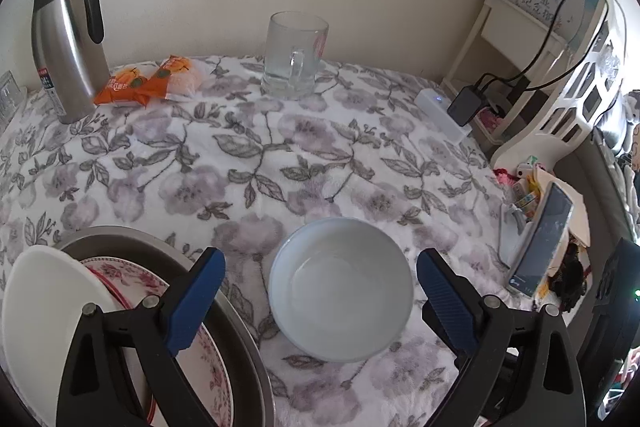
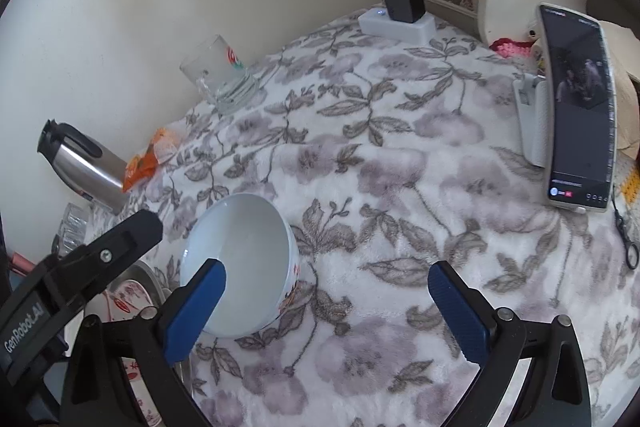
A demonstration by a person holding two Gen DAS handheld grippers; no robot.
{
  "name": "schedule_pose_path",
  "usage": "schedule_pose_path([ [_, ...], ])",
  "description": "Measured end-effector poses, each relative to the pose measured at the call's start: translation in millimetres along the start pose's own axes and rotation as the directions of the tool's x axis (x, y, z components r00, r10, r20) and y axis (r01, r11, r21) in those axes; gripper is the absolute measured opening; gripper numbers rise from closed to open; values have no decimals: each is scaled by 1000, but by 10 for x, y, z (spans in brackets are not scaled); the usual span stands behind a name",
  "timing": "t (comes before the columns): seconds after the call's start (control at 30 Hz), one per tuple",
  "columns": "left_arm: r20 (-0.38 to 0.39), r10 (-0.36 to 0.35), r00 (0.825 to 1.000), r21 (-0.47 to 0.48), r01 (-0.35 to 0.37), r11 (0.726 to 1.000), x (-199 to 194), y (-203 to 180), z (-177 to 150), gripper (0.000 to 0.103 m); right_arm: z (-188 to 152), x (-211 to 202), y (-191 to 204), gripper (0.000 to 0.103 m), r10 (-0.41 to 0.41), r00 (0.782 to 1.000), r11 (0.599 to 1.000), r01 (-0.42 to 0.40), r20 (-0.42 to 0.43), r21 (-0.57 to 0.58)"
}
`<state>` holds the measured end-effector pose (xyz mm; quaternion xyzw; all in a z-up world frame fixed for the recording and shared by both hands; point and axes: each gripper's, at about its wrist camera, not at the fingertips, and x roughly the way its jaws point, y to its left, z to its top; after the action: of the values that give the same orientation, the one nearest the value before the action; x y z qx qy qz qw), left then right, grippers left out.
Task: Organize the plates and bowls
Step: 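Move both tools toward the pale blue bowl, then grip the pale blue bowl rim with the left tool while the right tool grips it too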
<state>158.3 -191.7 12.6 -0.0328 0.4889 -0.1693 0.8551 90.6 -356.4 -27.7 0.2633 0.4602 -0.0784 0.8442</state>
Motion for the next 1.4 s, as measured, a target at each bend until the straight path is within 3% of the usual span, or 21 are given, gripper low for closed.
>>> schedule_pose_path([
  [0.43,-6,-16,1000,23,16,1000,145,-19,65,92,-5,219,45,85,-11,999,1000,11,-42,-12],
  [0.53,-39,-24,999,7,24,1000,245,11,40,75,-8,263,62,82,-8,998,1000,8,-55,-15],
  [0.8,-71,3,997,8,-3,1000,397,57,4,68,-40,376,124,69,-12,997,999,9,-80,-36],
  [0.93,-84,14,996,-1,-14,1000,461,104,-17,67,-60,435,124,54,-15,995,999,12,-96,-29],
  [1.07,-96,20,995,1,-20,1000,514,122,-34,59,-74,479,127,44,-13,994,1000,10,-107,-26],
  [1.2,-104,22,994,8,-21,1000,549,114,-51,55,-84,506,141,39,0,994,1000,-3,-110,-24],
  [1.3,-114,24,993,8,-23,1000,589,121,-66,44,-92,527,152,37,-1,994,1000,-2,-113,-25],
  [1.4,-123,25,992,4,-24,1000,630,133,-87,41,-96,557,146,35,9,993,1000,-10,-118,-14],
])
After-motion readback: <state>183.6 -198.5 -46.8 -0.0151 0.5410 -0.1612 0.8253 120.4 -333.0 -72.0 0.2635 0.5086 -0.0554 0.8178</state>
